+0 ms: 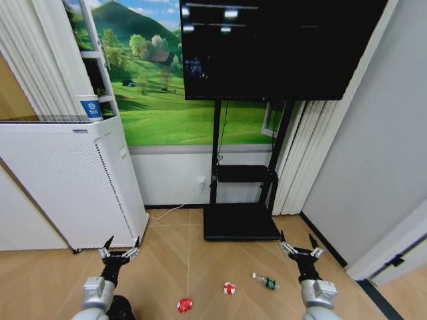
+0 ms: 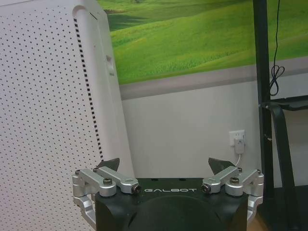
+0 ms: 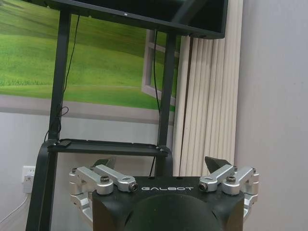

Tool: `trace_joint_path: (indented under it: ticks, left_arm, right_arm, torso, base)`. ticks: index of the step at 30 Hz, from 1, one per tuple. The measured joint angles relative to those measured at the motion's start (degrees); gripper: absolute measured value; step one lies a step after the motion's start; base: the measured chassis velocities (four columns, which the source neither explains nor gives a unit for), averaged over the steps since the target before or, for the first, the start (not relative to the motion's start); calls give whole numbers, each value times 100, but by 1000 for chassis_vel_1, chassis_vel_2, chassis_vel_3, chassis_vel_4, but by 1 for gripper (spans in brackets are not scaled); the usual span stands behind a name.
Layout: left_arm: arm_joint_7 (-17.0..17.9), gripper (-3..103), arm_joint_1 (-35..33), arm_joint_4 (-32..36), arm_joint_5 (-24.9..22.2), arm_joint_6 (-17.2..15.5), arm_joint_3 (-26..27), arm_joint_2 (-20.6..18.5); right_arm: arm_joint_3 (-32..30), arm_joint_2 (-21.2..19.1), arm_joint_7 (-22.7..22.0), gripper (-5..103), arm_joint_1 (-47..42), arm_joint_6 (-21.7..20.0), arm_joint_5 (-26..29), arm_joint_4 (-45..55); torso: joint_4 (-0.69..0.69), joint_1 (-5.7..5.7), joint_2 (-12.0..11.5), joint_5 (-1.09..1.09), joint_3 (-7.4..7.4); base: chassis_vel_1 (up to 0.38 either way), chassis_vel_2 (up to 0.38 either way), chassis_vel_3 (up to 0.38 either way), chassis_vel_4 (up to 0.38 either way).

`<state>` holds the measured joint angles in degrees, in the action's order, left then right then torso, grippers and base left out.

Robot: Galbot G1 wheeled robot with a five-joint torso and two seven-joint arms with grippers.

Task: Pick up the trash bin and place the garbage on the floor into it.

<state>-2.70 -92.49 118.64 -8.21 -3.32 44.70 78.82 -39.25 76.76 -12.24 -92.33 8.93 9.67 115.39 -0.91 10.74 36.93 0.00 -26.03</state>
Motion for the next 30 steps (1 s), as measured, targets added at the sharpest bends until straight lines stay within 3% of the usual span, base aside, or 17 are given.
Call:
trace_joint_path:
  ticks: [17, 30]
  left_arm:
    - [-231, 100, -817, -200, 104, 548, 509, 220]
    - [-349, 100, -1214, -331, 7, 682, 771, 347]
  right_arm:
    - [-42, 99, -29, 100, -82, 62, -26, -66]
    - [-60, 97, -63, 100, -60, 84, -19, -138]
  torso:
    - [0, -177, -444, 0, 263]
    - [0, -263, -621, 0, 353]
  base:
    - [0, 0, 0, 0]
    - [0, 0, 0, 0]
